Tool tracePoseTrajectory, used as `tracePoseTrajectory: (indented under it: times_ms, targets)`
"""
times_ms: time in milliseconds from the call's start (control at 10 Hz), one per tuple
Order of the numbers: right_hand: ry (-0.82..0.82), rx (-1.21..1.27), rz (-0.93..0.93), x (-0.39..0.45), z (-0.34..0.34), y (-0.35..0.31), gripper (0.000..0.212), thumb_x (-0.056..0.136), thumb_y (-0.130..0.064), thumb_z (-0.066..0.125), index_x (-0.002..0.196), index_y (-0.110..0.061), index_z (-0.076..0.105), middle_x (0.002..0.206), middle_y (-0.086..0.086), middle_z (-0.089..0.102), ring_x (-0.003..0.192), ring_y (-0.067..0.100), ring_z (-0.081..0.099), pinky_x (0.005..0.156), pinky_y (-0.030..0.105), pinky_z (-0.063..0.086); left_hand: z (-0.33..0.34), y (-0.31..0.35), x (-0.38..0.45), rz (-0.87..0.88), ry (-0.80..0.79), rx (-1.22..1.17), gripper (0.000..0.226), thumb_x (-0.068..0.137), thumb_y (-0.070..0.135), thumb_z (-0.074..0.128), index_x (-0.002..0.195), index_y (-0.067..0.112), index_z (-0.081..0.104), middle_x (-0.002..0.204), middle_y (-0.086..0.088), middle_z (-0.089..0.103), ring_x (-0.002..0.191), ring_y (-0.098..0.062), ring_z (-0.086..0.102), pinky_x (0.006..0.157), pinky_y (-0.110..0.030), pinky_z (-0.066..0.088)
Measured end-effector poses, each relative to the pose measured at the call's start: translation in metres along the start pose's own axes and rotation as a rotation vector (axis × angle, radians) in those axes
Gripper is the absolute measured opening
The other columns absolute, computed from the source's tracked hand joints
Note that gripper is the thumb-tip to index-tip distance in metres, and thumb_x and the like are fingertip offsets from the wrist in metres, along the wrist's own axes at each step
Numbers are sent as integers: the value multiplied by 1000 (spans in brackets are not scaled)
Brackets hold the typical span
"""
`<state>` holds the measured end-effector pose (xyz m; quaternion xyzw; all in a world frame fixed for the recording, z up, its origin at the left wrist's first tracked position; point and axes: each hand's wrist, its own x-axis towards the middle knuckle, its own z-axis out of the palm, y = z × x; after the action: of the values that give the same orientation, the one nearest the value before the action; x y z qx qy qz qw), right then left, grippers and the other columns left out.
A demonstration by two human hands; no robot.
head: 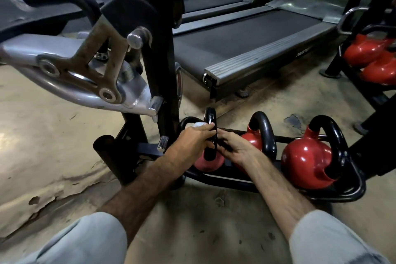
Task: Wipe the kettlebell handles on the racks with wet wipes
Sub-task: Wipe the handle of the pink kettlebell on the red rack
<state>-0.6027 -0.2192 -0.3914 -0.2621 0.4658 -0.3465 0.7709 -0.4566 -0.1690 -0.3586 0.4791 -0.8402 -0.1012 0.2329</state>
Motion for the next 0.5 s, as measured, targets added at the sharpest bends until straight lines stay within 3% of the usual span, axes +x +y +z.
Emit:
tracePoseTrajectory:
  times_ms: [100, 200, 300, 400, 500]
  targets:
    - [30, 47, -44, -8, 5, -9, 28, 98, 2, 43, 95, -13, 67, 79, -1, 67, 67, 4, 62, 52, 11, 51, 24, -17, 1, -57, 38, -68, 35, 89, -5, 54, 123, -11, 56, 135, -22, 52, 121, -31, 55, 93, -5, 41]
    - [31, 125, -27, -2, 18, -25, 47, 98, 3, 41, 65, -4, 74, 68, 6, 69, 58, 9, 67, 47, 13, 50, 18, -7, 0, -171, -28, -238, 33, 78, -15, 63, 110, -11, 65, 126, -25, 58, 110, -37, 62, 93, 4, 31]
    - [39, 114, -32, -5, 14, -18, 41, 95, -2, 53, 62, -8, 75, 70, 2, 70, 55, 5, 66, 50, 12, 51, 12, -4, 0, -154, 24, -234, 31, 80, -7, 62, 109, 0, 69, 126, -19, 60, 109, -31, 64, 85, -3, 43]
    - [68, 62, -62, -10, -6, -2, 11, 94, -11, 60, 92, -12, 71, 75, -4, 73, 65, 3, 69, 57, 14, 54, 9, 1, 0, -107, 88, -221, 31, 77, -5, 61, 106, 1, 70, 121, -23, 63, 110, -35, 63, 90, -27, 48]
    - [57, 154, -76, -4, -9, -4, 10, 95, -11, 59, 94, -14, 68, 79, -1, 74, 67, 7, 70, 61, 19, 57, 6, 2, 1, -177, 70, -133, 36, 81, -6, 66, 117, -5, 64, 134, -17, 55, 126, -27, 53, 105, -18, 36]
